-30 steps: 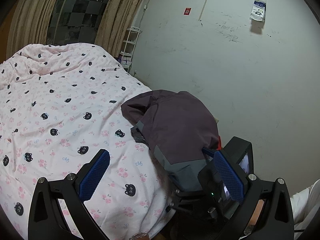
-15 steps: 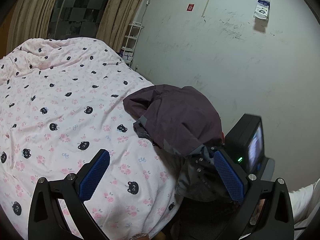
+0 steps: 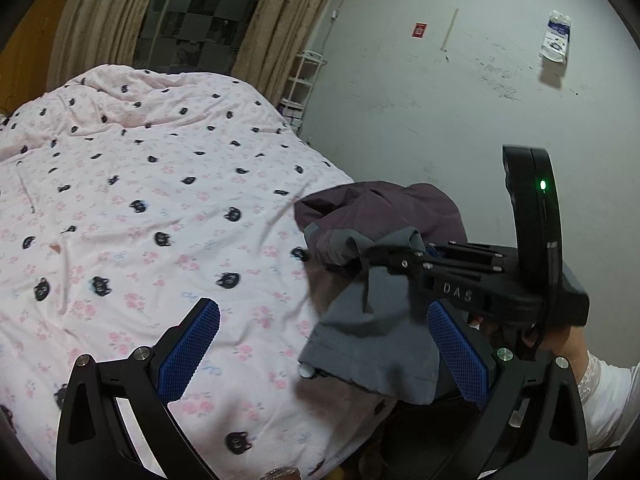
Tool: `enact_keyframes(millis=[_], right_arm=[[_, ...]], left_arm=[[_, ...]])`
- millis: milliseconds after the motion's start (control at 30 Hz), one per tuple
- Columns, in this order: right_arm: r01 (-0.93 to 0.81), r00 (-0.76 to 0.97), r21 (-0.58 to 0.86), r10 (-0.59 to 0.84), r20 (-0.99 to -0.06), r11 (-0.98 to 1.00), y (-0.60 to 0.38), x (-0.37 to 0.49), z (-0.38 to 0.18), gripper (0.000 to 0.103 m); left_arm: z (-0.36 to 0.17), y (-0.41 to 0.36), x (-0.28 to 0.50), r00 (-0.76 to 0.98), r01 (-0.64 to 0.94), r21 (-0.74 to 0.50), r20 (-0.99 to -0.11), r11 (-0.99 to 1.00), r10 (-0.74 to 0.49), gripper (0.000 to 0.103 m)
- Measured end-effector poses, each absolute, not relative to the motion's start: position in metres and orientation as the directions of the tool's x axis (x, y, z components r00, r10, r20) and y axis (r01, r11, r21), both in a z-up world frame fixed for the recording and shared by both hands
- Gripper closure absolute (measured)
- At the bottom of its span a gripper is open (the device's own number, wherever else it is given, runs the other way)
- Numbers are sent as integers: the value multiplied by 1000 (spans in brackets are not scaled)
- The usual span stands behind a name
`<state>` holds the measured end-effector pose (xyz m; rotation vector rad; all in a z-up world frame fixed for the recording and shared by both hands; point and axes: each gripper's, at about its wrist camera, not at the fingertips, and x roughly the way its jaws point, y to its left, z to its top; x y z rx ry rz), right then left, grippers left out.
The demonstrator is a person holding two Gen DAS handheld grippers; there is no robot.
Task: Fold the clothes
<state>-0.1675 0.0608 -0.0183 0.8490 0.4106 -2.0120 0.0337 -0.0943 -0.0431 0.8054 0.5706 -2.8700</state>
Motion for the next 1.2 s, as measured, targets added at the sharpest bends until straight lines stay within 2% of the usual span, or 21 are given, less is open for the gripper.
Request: enact_keyframes(millis=[467,700,900,1067,1133,1167,1200], right_arm=[[920,-14,276,-729,-685,-278,-73,-129,-2,92],[907,194,407,-749,-633,-109,-114,-95,12,92],[856,382,516,-714,-586,35,-127,-71,16,92],[814,460,578,-668,-585,55,-118,-75,-4,92],[804,470,593,-659,-587,45,-112,-79,-13,92],[804,470,593,-653,-594,40,-108,-80,-16,92],[806,470,591,-647,-601,35,-105,-81,-20,90]], left_arm=[[-61,-146,110,-809,408,-310,-558,-859,-183,0],[-70,-174,141,-815,441,-358,-544,-823,-200,0],[-69,-191,157,-898,313,-481,-430,-819,-91,0],[-78,-194,147,-926,167,-594,-368,-787,81,1],[-81,-191,139,-919,126,-623,-367,-772,145,13],[-84,-189,134,-911,121,-631,-377,-766,167,28],[-86,-187,129,-902,118,-634,-390,-764,184,51]])
